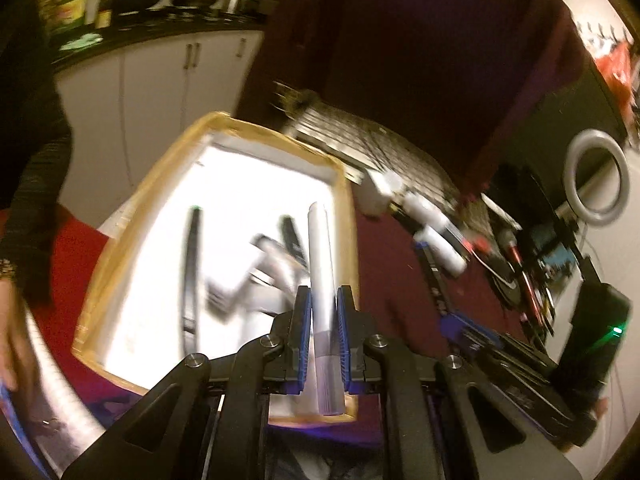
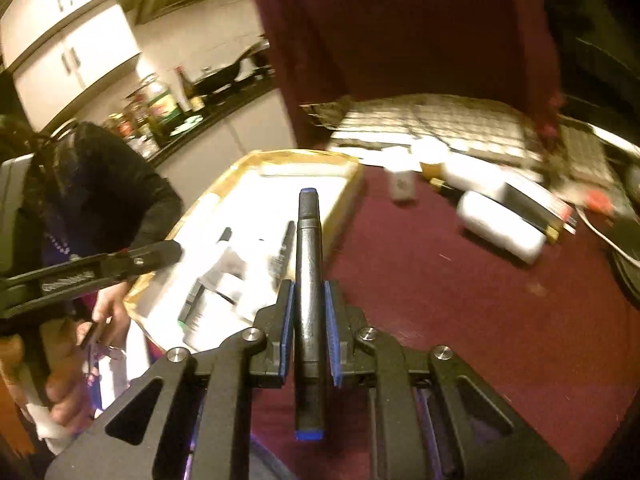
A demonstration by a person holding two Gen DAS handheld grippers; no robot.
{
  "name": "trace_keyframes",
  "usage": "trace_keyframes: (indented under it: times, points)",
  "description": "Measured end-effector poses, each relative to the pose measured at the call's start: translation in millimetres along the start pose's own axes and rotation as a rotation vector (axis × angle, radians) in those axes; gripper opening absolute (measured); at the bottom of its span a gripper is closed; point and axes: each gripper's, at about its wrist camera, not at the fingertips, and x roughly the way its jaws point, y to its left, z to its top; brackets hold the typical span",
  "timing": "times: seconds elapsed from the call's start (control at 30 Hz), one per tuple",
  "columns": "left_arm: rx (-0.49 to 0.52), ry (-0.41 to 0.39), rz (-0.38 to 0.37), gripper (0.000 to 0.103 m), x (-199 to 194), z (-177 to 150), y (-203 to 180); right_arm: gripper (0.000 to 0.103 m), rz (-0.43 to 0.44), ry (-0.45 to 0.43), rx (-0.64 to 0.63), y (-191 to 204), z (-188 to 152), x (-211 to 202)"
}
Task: Organize objects
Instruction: 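Carry the white pen into the tray with the left tool while the right tool releases the blue-capped marker there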
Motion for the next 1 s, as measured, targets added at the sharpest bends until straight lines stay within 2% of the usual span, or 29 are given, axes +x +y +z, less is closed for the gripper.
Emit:
trace_keyframes:
  times: [0.17,0.33,0.47,0.77,0.9,0.93,0.97,1.0]
  points:
    - [-0.048,-0.024,0.088,0.010,4,13,31,0.013,0.054,0.043,0.015,9,22,40]
    - [-0.069,-0.010,0.146,0.010,23,22,51,0.013,0.041,0.087,0.042,9,32,78]
    - [-0.062,0.013,0.198,0.010,43,25,59,0.013,0.035,0.102,0.064,5,36,91]
    - [-0.057,0.052,0.220,0.010,58,22,63,0.013,-0.017,0.105,0.038,11,39,104]
    - [-0.065,0.043,0.222,0.010,58,20,63,0.014,0.014,0.088,0.060,6,36,97]
    - [-0.065,0.042,0.223,0.011,57,20,62,0.019,0.025,0.076,0.063,5,36,93]
    - [-0.063,0.042,0.223,0.015,57,20,62,0.030,0.042,0.051,0.065,4,35,82]
    - [-0.061,0.038,0.222,0.022,55,19,61,0.036,0.049,0.036,0.064,3,35,75]
